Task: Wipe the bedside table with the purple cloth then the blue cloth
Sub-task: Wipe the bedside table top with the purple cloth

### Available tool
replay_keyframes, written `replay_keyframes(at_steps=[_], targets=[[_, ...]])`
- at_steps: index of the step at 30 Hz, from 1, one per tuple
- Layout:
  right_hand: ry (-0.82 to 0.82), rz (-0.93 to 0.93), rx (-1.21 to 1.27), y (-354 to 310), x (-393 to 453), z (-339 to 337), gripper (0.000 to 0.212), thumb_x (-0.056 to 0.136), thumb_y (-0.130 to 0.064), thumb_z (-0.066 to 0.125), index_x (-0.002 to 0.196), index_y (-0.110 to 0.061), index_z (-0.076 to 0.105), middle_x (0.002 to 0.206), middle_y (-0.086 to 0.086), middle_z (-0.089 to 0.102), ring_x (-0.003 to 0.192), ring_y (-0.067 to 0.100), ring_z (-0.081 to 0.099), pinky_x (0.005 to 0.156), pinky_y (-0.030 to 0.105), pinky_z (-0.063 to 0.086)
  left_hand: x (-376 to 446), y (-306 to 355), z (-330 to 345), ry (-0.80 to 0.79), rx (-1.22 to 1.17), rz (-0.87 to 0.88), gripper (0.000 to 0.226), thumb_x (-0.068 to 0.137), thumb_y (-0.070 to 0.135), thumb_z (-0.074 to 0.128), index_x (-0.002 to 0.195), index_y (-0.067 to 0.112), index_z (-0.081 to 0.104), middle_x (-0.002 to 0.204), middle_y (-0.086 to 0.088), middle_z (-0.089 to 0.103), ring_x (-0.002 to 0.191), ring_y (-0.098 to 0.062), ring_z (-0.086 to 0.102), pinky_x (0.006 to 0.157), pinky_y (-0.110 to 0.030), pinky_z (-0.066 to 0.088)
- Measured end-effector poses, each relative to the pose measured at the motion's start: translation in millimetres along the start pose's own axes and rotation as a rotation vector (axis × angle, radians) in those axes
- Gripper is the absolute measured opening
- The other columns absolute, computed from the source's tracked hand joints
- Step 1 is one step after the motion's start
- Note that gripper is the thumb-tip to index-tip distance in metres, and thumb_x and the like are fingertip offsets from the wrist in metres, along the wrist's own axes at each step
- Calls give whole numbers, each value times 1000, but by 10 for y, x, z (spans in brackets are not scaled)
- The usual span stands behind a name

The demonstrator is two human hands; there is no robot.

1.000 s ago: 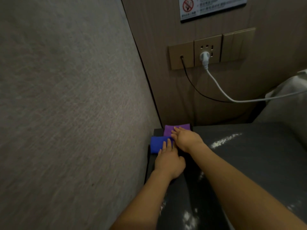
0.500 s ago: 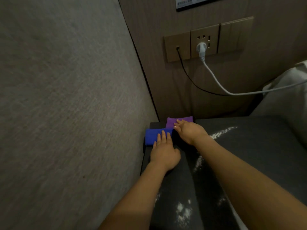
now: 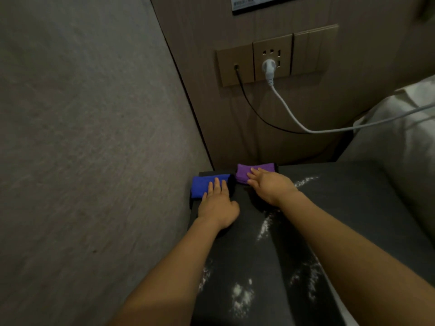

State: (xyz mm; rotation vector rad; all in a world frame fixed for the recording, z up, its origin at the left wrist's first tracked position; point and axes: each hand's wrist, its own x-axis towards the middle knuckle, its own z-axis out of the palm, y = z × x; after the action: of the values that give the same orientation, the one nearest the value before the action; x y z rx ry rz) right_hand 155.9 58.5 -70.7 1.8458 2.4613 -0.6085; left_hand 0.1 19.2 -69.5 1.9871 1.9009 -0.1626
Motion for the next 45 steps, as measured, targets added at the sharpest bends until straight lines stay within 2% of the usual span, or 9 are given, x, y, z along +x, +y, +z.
replay_keyframes(at_steps=[7, 9, 12, 15, 21, 29, 34, 37, 45], targets=[[-11, -22, 22, 65, -48, -9, 49, 102, -29, 27, 148, -13, 22, 159, 6, 13, 146, 19, 14, 118, 32, 13, 169, 69, -159, -56, -12, -4, 72, 95, 28, 36, 152, 8, -4, 161, -13, -12, 148, -28, -9, 119, -41, 3], [-12, -49, 59, 97, -61, -28, 50, 101, -25, 31, 148, -11, 22, 159, 9, 13, 146, 21, 15, 117, 30, 12, 174, 111, -170, 21, 1, 21, 73, 94, 26, 38, 151, 5, -2, 161, -15, -8, 149, -29, -6, 119, -40, 4], [45, -54, 139, 107, -92, -46, 52, 97, -13, 40, 147, -9, 25, 157, 11, 19, 144, 22, 21, 115, 28, 15, 148, 264, -147, 229, 124, 199, 75, 88, 19, 43, 151, 4, 6, 161, -15, -1, 149, -26, -1, 119, -36, 3], [44, -81, 96, 85, -114, 23, 58, 92, -10, 41, 147, -8, 22, 157, 10, 22, 144, 23, 20, 116, 32, 16, 184, 453, -166, 122, 238, 333, 76, 87, 18, 44, 152, 9, 6, 162, -11, 0, 149, -23, -2, 120, -35, 1], [62, -75, 120, 240, -94, -5, 58, 87, -15, 46, 144, -18, 34, 151, 7, 35, 140, 19, 32, 112, 35, 32, 221, 597, -164, -48, 252, 275, 74, 92, 21, 42, 152, 9, 0, 162, -11, 0, 149, -22, 2, 119, -33, 2], [66, -41, 92, 700, -224, -134, 54, 88, -14, 46, 141, -19, 39, 149, 3, 40, 137, 19, 36, 108, 33, 35, 248, 1050, -91, -74, 159, 297, 71, 97, 24, 39, 152, 5, -1, 161, -13, -1, 149, -23, 0, 119, -32, 3], [99, 49, 89, 1116, -404, -221, 51, 90, -13, 43, 140, -24, 42, 146, 2, 45, 129, 23, 46, 107, 36, 38, 267, 1490, 14, -104, 121, 334, 71, 96, 19, 38, 152, 4, -2, 161, -13, -4, 149, -23, -1, 119, -32, 4], [114, 93, 90, 1351, -534, -268, 52, 90, -13, 43, 140, -25, 42, 147, 1, 43, 129, 24, 46, 108, 36, 38, 280, 1737, 77, -109, 109, 368, 72, 95, 18, 40, 152, 4, -2, 161, -14, -3, 149, -24, -1, 119, -33, 4], [199, 185, 134, 1791, -826, -245, 61, 88, -6, 46, 146, -16, 30, 156, 4, 24, 140, 20, 32, 115, 33, 28, 304, 2284, 189, -133, 42, 419, 70, 95, 17, 38, 151, 1, 0, 161, -14, 0, 149, -25, -1, 120, -32, 4]])
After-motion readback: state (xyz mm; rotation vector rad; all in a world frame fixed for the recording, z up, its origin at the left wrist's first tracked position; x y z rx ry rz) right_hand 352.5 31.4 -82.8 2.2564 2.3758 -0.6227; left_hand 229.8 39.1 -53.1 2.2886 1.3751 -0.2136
